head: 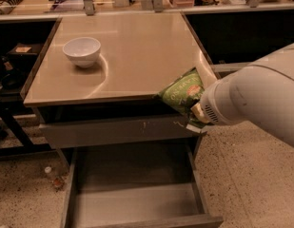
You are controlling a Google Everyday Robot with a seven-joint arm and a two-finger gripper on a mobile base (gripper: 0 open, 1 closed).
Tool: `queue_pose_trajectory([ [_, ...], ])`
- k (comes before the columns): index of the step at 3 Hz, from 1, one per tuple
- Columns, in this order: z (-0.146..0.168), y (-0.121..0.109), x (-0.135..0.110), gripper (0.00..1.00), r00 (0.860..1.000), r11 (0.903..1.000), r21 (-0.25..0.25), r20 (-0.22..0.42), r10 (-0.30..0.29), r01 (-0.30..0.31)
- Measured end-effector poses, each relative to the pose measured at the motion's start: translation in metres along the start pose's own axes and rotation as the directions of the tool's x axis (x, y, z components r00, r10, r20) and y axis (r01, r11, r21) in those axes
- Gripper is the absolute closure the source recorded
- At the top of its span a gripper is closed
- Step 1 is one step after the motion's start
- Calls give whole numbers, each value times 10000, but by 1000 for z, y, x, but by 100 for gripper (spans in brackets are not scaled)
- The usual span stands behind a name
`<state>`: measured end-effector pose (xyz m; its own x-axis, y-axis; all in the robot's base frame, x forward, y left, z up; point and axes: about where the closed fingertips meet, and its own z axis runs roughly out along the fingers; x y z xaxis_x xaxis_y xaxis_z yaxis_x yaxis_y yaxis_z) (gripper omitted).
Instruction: Pick green jalapeno chip bag from middle drawer and place on counter
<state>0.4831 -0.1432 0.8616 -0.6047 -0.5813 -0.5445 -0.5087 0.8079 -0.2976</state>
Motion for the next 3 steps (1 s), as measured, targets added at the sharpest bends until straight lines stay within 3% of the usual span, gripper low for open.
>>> queue_pose_trajectory([
  [3,31,-66,-99,100,9991,9996,24,311,-288,287],
])
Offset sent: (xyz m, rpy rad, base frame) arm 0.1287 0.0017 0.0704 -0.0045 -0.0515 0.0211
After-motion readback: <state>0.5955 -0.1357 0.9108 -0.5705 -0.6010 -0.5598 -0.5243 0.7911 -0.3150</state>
